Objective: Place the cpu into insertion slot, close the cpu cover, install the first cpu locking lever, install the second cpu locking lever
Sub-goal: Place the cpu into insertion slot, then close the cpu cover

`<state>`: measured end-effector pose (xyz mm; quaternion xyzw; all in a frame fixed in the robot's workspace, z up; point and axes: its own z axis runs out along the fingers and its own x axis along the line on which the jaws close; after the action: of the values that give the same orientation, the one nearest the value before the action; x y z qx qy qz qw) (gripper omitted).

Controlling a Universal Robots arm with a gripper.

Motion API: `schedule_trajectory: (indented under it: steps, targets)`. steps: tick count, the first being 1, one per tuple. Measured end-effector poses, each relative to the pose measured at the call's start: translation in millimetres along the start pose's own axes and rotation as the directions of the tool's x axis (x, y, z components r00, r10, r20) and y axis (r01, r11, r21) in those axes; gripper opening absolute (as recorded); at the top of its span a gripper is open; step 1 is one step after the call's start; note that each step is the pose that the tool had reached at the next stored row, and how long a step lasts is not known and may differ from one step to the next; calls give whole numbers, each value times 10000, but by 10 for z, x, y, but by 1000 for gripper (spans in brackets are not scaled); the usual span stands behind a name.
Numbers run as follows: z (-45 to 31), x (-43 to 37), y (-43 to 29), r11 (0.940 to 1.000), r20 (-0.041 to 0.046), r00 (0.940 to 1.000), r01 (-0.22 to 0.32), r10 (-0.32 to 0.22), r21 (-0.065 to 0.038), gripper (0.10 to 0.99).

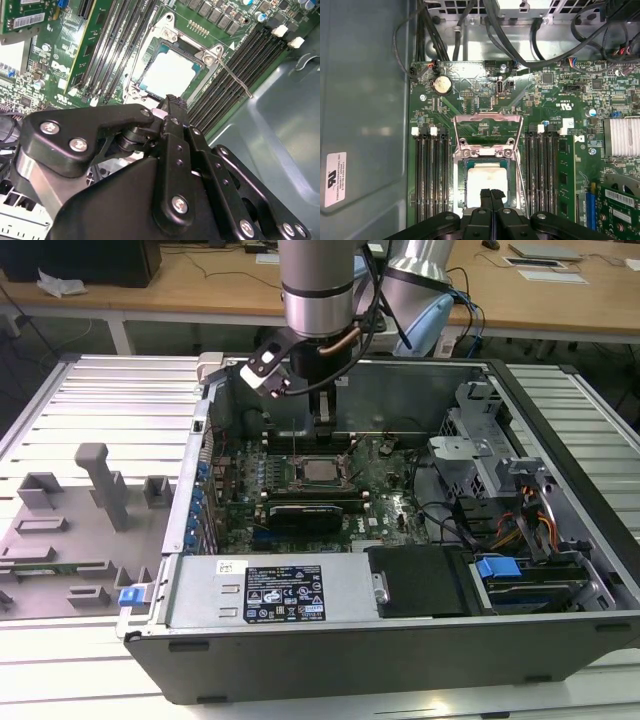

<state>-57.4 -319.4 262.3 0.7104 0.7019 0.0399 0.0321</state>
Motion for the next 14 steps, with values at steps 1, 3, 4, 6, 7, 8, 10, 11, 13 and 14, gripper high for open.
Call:
schedule_trajectory:
  steps: [1, 3, 4, 6, 7, 8, 10, 11, 13, 14]
  targets:
    - [-2, 0, 0, 10000, 0, 10000, 0, 0, 0, 106]
    - [-5, 0, 1, 10000, 0, 10000, 0, 0, 0, 106]
    - [-7, 0, 1, 10000, 0, 10000, 0, 0, 0, 106]
    - [-12, 0, 1, 10000, 0, 10000, 0, 0, 0, 106]
    - [-14, 0, 1, 10000, 0, 10000, 0, 0, 0, 106]
    - [-15, 0, 2, 10000, 0, 10000, 0, 0, 0, 106]
    - [-15, 0, 2, 10000, -1, 10000, 0, 0, 0, 106]
    - [-16, 0, 4, 10000, 0, 10000, 0, 0, 1, 106]
    - [-13, 0, 33, 10000, 1, 10000, 0, 0, 1, 106]
    - [-11, 0, 51, 10000, 0, 10000, 1, -1, 2, 106]
